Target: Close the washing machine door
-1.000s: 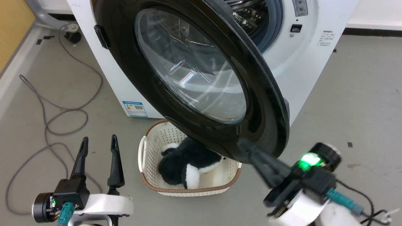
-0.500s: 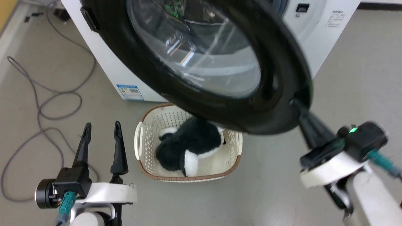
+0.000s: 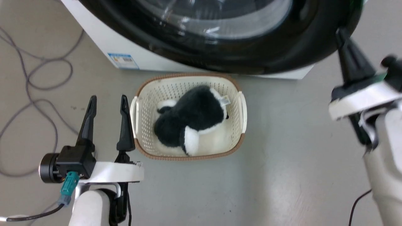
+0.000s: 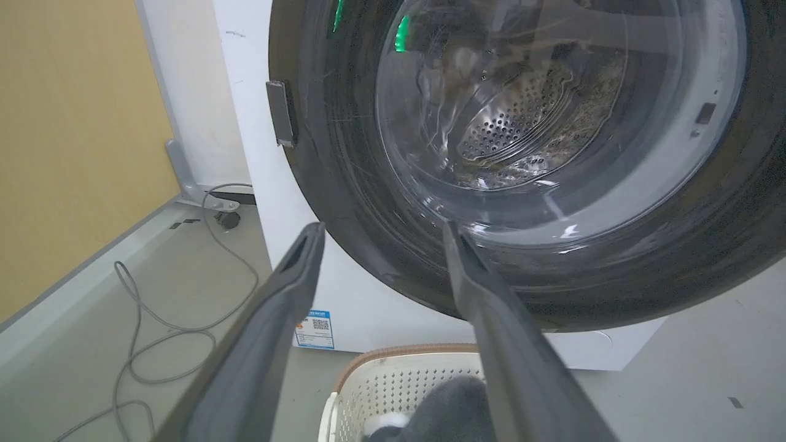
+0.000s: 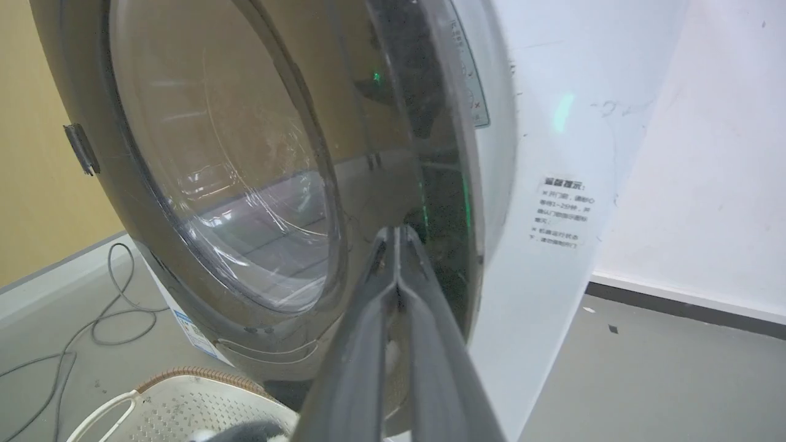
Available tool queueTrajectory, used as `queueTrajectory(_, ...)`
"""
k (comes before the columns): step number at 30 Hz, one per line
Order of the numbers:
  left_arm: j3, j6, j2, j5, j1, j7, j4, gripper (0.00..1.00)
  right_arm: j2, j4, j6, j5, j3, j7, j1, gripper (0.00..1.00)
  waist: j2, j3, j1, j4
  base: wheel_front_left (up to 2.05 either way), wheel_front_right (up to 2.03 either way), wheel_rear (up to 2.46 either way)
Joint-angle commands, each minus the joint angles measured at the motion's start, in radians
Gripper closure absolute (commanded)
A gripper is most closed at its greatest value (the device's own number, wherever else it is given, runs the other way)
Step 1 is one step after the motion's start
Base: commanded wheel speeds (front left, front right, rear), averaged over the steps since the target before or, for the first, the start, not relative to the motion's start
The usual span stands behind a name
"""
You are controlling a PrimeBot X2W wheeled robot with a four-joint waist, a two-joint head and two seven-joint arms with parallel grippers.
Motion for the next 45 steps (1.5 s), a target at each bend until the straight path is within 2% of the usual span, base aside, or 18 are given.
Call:
queueTrajectory(1,-0.001,-0.003,-0.001,0.001,-0.016,-0.004,-0.003,0.00,-0.010,0.016,-0.002,-0.004,-0.008,-0.004,-0.035,1.00,0.0000,0.026,-0.0001,0.010,0.00,0.00,0.00)
queueTrajectory(14,-0.022,0.009,-0.002,-0.034,-0.061,-0.004,0.007,0.00,-0.065,0.222,-0.002,-0.031,-0.010,-0.004,-0.272,1.00,0.0000,0.086,-0.0001,0.050,0.00,0.00,0.00)
queueTrajectory(23,-0.022,0.023,-0.002,-0.039,-0.058,-0.004,0.011,0.00,-0.070,0.278,-0.002,-0.069,-0.025,-0.004,-0.309,1.00,0.0000,0.074,-0.0001,0.056,0.00,0.00,0.00)
queueTrajectory(27,-0.010,0.025,-0.002,-0.035,-0.041,-0.004,0.018,0.00,-0.054,0.233,-0.002,-0.071,-0.032,-0.004,-0.268,1.00,0.0000,0.035,-0.0001,0.045,0.00,0.00,0.00)
queueTrajectory(31,0.012,0.029,-0.002,-0.025,-0.016,-0.004,0.026,0.00,-0.040,0.129,-0.002,-0.092,-0.051,-0.004,-0.186,1.00,0.0000,-0.020,-0.0001,0.021,0.00,0.00,0.00)
queueTrajectory(37,0.039,0.040,-0.002,-0.005,0.031,-0.004,0.037,0.00,0.011,-0.030,-0.002,-0.130,-0.118,-0.004,-0.049,1.00,0.0000,-0.104,-0.0001,-0.032,0.00,0.00,0.00)
queueTrajectory(45,0.056,0.041,-0.002,0.018,0.099,-0.004,0.055,0.00,0.084,-0.137,-0.002,-0.138,-0.126,-0.004,0.124,1.00,0.0000,-0.216,-0.0001,-0.096,0.00,0.00,0.00)
